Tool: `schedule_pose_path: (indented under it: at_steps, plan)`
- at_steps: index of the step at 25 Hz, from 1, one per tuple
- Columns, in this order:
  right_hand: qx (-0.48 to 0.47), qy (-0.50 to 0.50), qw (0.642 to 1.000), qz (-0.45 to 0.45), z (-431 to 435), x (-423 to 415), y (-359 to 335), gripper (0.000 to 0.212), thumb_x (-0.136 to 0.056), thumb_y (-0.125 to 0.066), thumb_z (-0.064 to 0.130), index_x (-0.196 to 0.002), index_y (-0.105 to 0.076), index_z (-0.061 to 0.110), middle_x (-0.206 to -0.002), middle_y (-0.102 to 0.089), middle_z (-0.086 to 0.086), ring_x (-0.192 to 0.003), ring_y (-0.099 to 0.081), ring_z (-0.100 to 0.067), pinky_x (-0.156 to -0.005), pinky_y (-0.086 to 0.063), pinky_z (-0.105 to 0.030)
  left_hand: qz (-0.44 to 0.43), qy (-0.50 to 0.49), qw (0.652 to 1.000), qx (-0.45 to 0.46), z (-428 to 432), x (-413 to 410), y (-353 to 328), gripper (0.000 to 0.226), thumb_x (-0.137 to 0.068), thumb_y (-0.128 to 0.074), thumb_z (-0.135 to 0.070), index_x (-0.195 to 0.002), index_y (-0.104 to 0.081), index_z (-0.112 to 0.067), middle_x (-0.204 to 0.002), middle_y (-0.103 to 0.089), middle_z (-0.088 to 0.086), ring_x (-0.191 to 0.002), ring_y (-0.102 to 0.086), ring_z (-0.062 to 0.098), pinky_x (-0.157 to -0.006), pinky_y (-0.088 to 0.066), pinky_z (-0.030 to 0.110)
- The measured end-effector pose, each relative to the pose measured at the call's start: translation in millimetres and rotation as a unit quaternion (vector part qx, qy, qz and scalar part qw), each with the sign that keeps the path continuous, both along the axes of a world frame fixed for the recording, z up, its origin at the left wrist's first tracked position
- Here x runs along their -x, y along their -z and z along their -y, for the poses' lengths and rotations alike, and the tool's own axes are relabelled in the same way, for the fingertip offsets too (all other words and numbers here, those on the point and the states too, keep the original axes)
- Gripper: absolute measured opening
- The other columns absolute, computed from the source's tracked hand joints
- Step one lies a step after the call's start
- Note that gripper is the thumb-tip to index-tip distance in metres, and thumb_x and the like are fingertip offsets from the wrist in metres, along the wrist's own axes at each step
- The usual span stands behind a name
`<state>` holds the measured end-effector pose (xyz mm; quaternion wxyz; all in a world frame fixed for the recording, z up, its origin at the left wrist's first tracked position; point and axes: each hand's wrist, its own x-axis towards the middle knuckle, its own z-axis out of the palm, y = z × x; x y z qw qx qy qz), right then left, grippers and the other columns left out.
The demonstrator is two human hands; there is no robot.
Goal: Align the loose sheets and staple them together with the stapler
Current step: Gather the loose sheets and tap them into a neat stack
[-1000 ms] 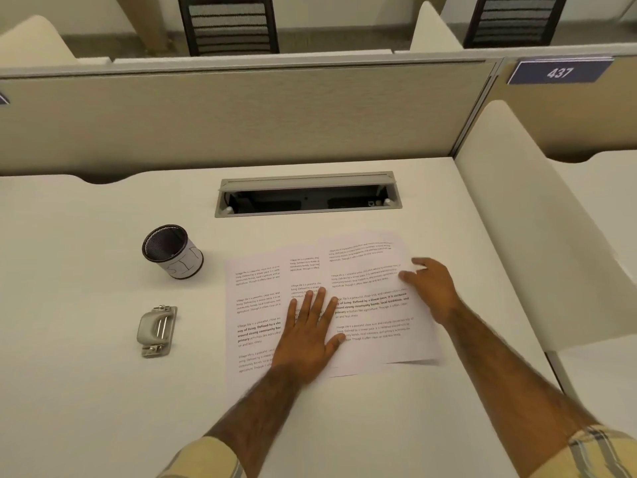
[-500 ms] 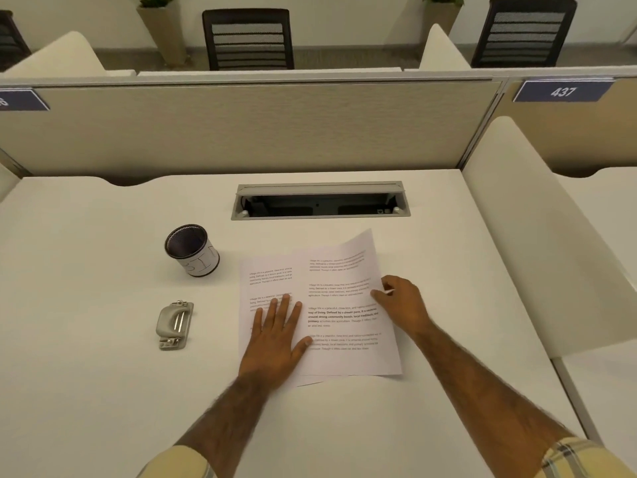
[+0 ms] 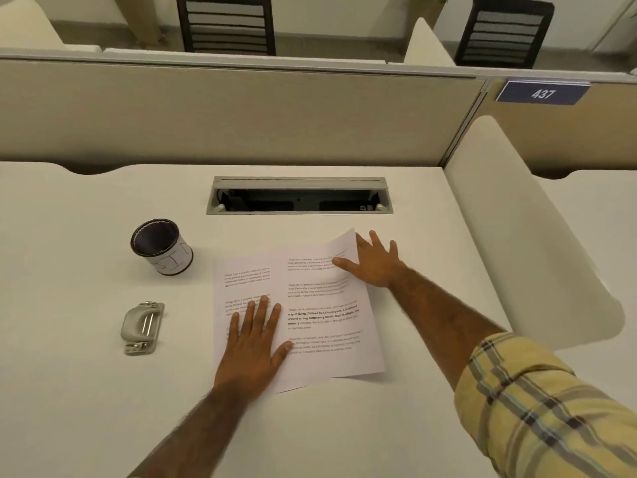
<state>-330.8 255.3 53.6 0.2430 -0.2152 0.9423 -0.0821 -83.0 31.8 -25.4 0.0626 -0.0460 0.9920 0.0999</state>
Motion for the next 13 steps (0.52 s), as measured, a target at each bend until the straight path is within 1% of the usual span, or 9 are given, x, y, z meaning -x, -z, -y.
schedule_pose_path:
  at_steps: [4,6,8,9,10,11,12,13]
  plan:
    - [-0.037,-0.025,0.999,-0.025,-3.1,4.2,13.1,0.102,-0.077,-0.019,0.092,-0.159,0.0,0.035,-0.17,-0.004,0.004,-0.156,0.009,-0.027,-0.116,0.014,-0.066,0.01,-0.002,1.0,-0.005,-0.6,-0.3,-6.9,0.076,-0.1,-0.008,-0.07,-0.16,0.016,-0.031,-0.168,0.025,-0.004,-0.155,0.022,0.019,-0.124,0.008,0.047]
    - [-0.025,-0.043,0.998,-0.034,-2.9,-3.9,13.1,0.097,-0.08,-0.019,0.09,-0.159,0.0,0.037,-0.17,-0.005,0.006,-0.156,0.009,-0.025,-0.116,0.014,-0.065,0.016,-0.003,1.0,-0.002,-1.1,0.1,-9.2,0.075,-0.101,-0.011,-0.069,-0.159,0.019,-0.032,-0.167,0.028,-0.005,-0.154,0.026,0.018,-0.124,0.01,0.047]
    - [-0.003,-0.049,0.998,-0.03,0.5,-12.5,11.6,0.088,-0.085,-0.02,0.085,-0.159,-0.006,0.038,-0.169,-0.012,0.007,-0.156,0.006,-0.024,-0.117,0.013,-0.061,0.02,-0.004,1.0,0.003,-1.1,0.1,-9.3,0.075,-0.102,-0.015,-0.067,-0.159,0.019,-0.032,-0.167,0.028,-0.005,-0.154,0.027,0.018,-0.124,0.01,0.047]
    - [0.02,-0.04,0.999,-0.022,2.7,-17.5,10.7,0.086,-0.086,-0.022,0.084,-0.158,-0.012,0.039,-0.167,-0.02,0.007,-0.156,-0.003,-0.026,-0.119,0.006,-0.061,0.019,-0.005,1.0,0.001,-0.7,-0.5,-8.9,0.075,-0.102,-0.015,-0.067,-0.159,0.018,-0.031,-0.168,0.027,-0.005,-0.154,0.026,0.019,-0.124,0.01,0.047]
    - [0.068,-0.011,0.998,-0.006,3.9,-23.3,8.1,0.085,-0.085,-0.027,0.085,-0.157,-0.019,0.04,-0.163,-0.031,0.006,-0.153,-0.02,-0.029,-0.121,-0.009,-0.062,0.017,-0.005,1.0,-0.002,-0.5,-1.0,-8.5,0.075,-0.102,-0.016,-0.067,-0.16,0.016,-0.031,-0.168,0.025,-0.004,-0.155,0.024,0.019,-0.124,0.009,0.047]
    - [0.142,0.039,0.989,0.019,4.8,-30.1,5.5,0.083,-0.085,-0.036,0.083,-0.155,-0.026,0.039,-0.156,-0.043,0.006,-0.144,-0.04,-0.028,-0.118,-0.029,-0.058,0.017,-0.005,1.0,-0.003,0.1,-1.6,-7.3,0.075,-0.102,-0.016,-0.067,-0.16,0.015,-0.031,-0.169,0.024,-0.004,-0.155,0.023,0.019,-0.124,0.009,0.048]
    - [0.233,0.095,0.967,0.046,5.3,-38.6,1.8,0.077,-0.087,-0.048,0.074,-0.152,-0.031,0.037,-0.147,-0.053,0.008,-0.13,-0.055,-0.022,-0.107,-0.046,-0.047,0.02,-0.005,1.0,-0.004,0.8,-2.1,-7.0,0.075,-0.102,-0.015,-0.067,-0.16,0.015,-0.031,-0.169,0.024,-0.004,-0.155,0.023,0.019,-0.124,0.009,0.048]
    - [0.307,0.141,0.939,0.061,5.4,-49.0,-0.7,0.067,-0.091,-0.059,0.059,-0.149,-0.036,0.034,-0.138,-0.058,0.01,-0.118,-0.06,-0.016,-0.097,-0.052,-0.036,0.023,-0.006,1.0,-0.004,0.5,-2.5,-7.1,0.075,-0.102,-0.015,-0.067,-0.16,0.015,-0.031,-0.169,0.024,-0.004,-0.155,0.023,0.019,-0.124,0.009,0.048]
